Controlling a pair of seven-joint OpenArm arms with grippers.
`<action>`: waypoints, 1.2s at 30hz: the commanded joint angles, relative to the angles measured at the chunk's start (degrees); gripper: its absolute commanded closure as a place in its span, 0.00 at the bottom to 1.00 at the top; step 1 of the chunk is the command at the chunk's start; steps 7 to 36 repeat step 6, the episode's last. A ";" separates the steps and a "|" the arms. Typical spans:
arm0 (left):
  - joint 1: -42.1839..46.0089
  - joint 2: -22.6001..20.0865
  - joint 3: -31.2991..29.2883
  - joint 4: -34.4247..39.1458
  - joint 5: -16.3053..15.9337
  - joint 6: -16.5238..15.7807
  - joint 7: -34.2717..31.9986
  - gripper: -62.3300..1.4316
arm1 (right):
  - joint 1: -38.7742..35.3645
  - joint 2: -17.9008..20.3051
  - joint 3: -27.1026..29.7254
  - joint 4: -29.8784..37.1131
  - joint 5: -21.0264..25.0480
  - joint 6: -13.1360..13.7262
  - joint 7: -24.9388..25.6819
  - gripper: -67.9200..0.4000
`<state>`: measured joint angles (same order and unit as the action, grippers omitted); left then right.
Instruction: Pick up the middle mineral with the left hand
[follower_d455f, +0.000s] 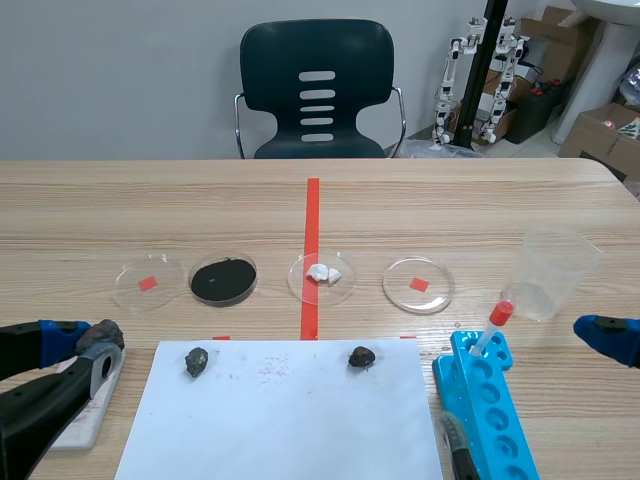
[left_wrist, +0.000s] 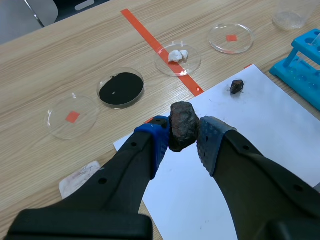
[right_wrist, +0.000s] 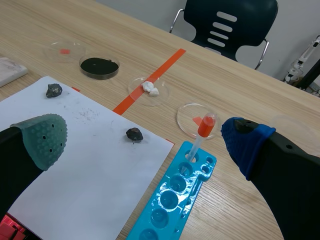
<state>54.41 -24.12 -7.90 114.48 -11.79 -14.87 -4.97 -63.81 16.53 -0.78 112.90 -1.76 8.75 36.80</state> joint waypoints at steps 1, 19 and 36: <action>0.00 0.26 0.11 0.87 -0.37 0.11 -1.01 0.79 | 0.15 -0.02 0.33 1.09 0.44 -0.20 0.70 0.04; 0.00 0.26 0.11 0.87 -0.37 0.11 -1.01 0.79 | 0.15 -0.02 0.33 1.09 0.44 -0.20 0.70 0.04; 0.00 0.26 0.11 0.87 -0.37 0.11 -1.01 0.79 | 0.15 -0.02 0.33 1.09 0.44 -0.20 0.70 0.04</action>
